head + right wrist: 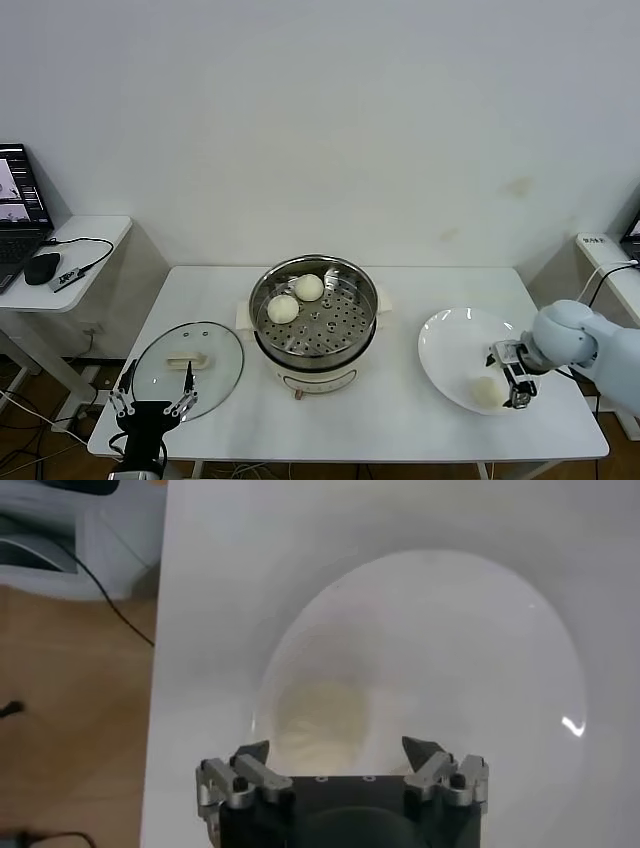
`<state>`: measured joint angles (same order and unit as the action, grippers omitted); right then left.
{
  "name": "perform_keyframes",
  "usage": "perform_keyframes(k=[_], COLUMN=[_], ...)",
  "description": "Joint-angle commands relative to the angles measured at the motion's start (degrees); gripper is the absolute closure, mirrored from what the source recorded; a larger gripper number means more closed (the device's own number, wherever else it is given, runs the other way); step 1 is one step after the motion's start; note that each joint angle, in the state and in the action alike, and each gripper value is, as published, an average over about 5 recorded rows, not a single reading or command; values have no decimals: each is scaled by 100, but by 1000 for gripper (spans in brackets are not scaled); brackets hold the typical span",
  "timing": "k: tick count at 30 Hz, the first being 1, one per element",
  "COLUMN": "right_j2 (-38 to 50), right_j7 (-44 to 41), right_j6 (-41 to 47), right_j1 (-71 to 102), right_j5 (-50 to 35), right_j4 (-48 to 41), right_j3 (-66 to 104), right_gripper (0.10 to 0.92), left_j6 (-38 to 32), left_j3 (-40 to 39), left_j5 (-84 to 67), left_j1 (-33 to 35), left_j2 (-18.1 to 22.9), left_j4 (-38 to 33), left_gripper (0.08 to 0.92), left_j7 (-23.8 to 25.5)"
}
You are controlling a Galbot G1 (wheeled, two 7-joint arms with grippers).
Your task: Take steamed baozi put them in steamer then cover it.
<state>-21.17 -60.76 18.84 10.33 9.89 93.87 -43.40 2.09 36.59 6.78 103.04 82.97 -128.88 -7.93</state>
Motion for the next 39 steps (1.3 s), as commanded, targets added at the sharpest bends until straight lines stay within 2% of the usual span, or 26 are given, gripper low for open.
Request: perform_keyframes(k=[1, 26, 39], right_j2=[-68, -49, 145], right_j7=[-41, -130, -294], right_j6=[12, 161, 193], right_j1=[349, 229, -762], right_j5=[72, -1, -680], right_j4=[-114, -100, 178], right_j3=[198, 326, 712], right_gripper=[234, 519, 524], left_j6=[1, 0, -1], left_j3=[-21, -55, -42], left_j5=[22, 30, 8], left_j1=[0, 7, -24], left_j2=[18, 47, 9], left_j4=[19, 5, -69], left_gripper=[177, 177, 177], left_j7=[0, -5, -3])
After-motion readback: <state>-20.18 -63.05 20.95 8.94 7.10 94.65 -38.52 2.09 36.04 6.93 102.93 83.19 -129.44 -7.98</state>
